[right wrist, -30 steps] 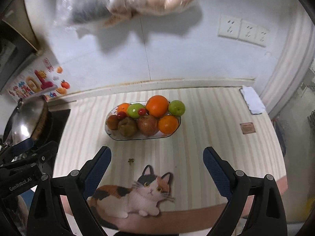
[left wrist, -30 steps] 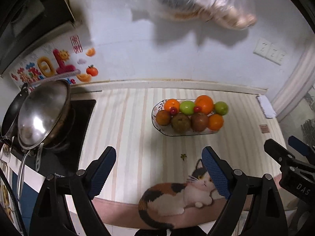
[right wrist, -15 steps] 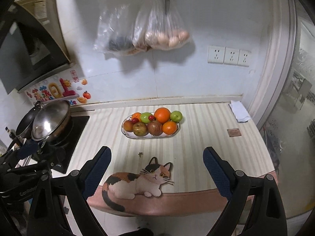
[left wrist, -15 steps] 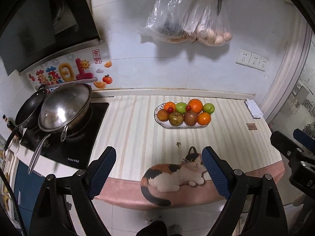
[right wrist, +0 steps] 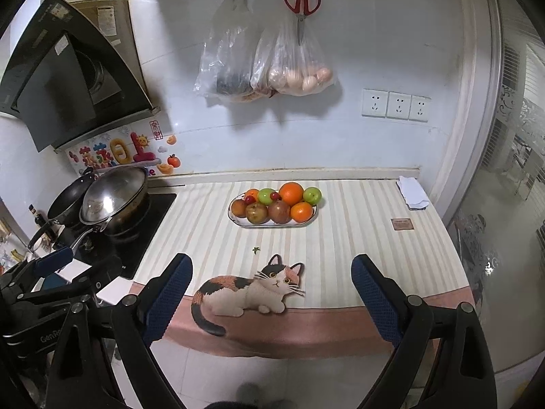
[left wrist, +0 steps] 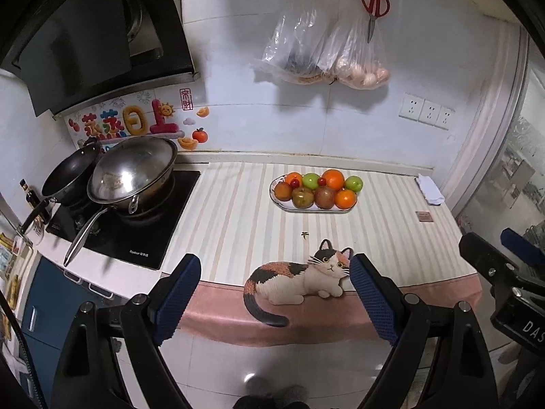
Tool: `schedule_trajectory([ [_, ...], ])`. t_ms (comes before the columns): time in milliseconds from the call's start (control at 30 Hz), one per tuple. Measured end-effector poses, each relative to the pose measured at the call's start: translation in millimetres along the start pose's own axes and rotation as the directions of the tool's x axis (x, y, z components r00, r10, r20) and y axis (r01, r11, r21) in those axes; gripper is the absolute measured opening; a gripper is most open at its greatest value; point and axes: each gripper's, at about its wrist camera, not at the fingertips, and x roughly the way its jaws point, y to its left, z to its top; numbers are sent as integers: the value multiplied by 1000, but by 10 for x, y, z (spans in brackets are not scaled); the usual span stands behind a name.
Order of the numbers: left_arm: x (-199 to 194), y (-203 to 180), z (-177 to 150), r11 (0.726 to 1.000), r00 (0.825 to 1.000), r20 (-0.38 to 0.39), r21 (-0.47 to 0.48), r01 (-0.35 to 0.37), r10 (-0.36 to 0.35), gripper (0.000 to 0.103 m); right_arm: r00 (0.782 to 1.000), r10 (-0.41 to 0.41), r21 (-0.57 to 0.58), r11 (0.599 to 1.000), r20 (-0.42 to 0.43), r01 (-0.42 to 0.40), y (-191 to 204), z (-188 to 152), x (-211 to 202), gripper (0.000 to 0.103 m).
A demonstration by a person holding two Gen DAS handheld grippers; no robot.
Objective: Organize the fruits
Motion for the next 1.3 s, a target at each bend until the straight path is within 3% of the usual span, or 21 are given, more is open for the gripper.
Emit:
schedule_trajectory([
  [200,-85,89,18,1000,999,29,23,12,-13,89,1000,-4,16,1000,16,4,93,-32,-133,96],
  [367,-12,122,102,999,1000,1,33,21,-22,89,1000,-4,8,1000,2,4,131,32,-147,96],
  [900,525,178,386,999,996,-88,29,-32,35,89,989,35,25,999,-146,-31,97,336,740,97],
  [1300,708,221,400,999,991,-125,30,-41,44,89,973,64,54,997,-222,-54,65,324,1185,97],
])
